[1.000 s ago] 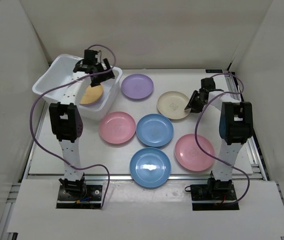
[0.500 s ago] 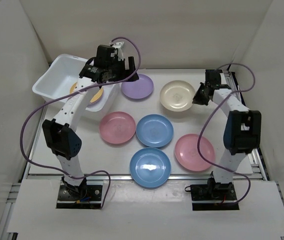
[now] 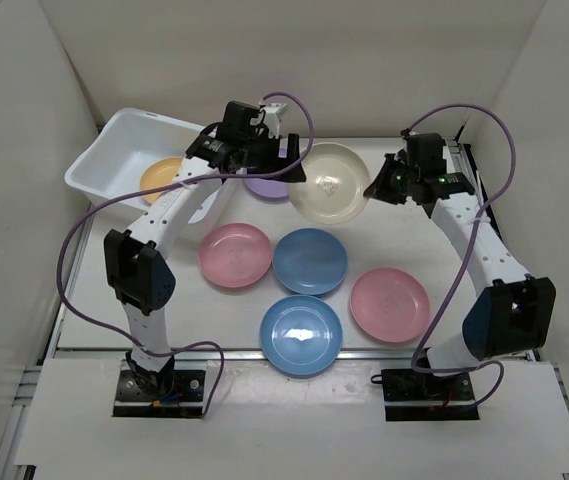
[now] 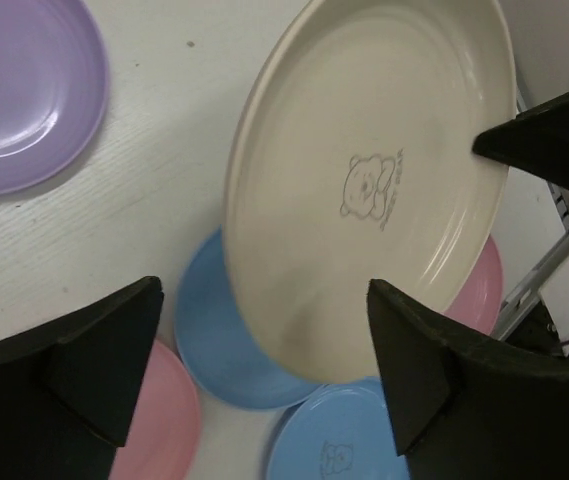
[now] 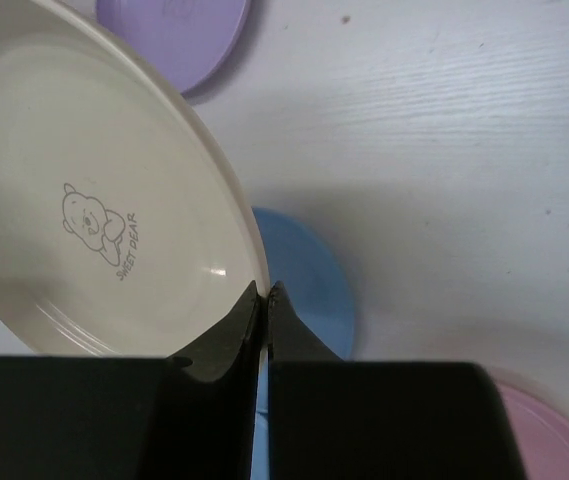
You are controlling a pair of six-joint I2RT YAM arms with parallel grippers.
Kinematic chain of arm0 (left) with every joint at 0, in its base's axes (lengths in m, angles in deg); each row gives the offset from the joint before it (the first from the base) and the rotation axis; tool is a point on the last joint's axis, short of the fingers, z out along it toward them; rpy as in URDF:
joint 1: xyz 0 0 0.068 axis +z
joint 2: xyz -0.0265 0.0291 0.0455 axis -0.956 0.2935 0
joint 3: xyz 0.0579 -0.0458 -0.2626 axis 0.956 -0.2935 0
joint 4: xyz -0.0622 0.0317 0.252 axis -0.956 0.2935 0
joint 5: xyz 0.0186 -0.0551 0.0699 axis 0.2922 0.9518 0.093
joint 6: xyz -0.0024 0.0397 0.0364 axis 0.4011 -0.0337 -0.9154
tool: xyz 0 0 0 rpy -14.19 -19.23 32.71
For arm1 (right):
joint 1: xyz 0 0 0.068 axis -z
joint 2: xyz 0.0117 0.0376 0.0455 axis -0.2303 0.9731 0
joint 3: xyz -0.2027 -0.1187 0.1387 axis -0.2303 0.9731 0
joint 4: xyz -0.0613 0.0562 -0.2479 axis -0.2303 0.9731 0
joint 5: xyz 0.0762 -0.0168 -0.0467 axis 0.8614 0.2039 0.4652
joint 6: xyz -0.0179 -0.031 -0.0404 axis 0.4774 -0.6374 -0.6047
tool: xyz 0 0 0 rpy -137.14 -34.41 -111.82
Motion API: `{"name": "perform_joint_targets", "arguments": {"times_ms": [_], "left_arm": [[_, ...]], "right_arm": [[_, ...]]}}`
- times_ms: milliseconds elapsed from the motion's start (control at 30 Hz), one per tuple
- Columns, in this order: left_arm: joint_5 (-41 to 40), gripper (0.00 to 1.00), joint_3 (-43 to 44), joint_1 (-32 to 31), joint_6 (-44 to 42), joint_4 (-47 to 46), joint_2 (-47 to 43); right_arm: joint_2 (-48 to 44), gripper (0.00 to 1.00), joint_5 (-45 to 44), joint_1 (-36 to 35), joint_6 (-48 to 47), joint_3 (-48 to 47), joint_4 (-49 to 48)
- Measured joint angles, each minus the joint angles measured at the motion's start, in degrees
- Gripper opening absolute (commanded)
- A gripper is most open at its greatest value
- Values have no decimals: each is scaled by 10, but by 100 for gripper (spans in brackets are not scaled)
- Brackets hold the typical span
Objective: Place the plates into the plastic bin on the countertop
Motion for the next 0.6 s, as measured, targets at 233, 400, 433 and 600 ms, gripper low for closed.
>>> {"name": "perform_joint_targets", "arguments": {"times_ms": [233, 400, 433, 600], "left_arm": [[2, 28, 0, -4, -3, 0, 7], [-13, 10, 0, -2, 1, -2, 7], [-14, 10, 0, -2, 1, -1, 7], [-28, 10, -4, -2, 7, -7, 4]], "right_arm": [[-2, 0, 19, -14, -3, 0, 14], [-15, 2, 29, -13, -5, 0, 17], [-19, 5, 30, -13, -5, 0, 19], [-25, 37, 34, -14, -3, 0, 22]]}}
